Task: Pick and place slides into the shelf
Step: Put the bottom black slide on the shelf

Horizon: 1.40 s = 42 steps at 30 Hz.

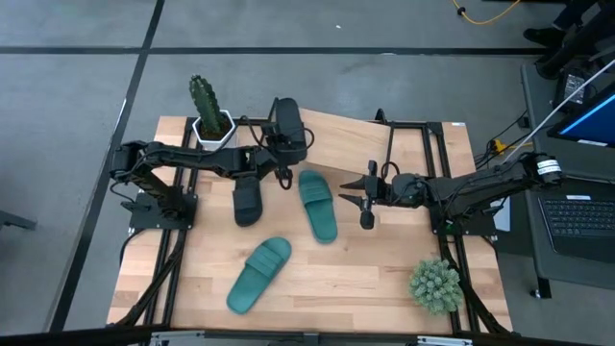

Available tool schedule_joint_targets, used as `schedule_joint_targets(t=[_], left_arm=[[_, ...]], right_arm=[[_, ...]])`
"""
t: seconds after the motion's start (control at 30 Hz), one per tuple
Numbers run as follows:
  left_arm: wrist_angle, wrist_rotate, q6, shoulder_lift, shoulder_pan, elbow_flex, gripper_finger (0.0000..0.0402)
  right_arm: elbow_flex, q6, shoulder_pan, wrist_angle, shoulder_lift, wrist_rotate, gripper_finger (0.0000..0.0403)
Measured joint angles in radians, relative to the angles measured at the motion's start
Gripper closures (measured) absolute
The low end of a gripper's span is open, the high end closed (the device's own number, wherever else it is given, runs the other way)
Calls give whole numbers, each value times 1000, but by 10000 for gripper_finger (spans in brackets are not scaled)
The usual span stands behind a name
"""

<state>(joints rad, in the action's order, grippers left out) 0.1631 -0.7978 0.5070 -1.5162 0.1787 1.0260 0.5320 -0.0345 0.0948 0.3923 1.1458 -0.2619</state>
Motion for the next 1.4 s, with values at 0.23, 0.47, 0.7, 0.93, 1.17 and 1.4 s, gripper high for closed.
schedule_joint_targets(t=[0.23,0.47,0.7,0.93,1.17,1.4], left_arm=[[-3,-28,1,0,0,0,346],[-3,-30,1,0,-2,0,394],[-5,-30,8,0,-13,0,397],[-69,-24,108,0,-54,0,399],[-66,-30,133,23,-90,-2,400],[-33,-70,158,37,-97,0,401]], right_arm=[[0,0,0,1,0,0,286],[0,2,0,0,0,0,286],[0,1,0,0,0,0,286],[0,5,0,0,0,0,286],[0,6,0,-1,0,0,286],[0,29,0,-2,0,0,286]])
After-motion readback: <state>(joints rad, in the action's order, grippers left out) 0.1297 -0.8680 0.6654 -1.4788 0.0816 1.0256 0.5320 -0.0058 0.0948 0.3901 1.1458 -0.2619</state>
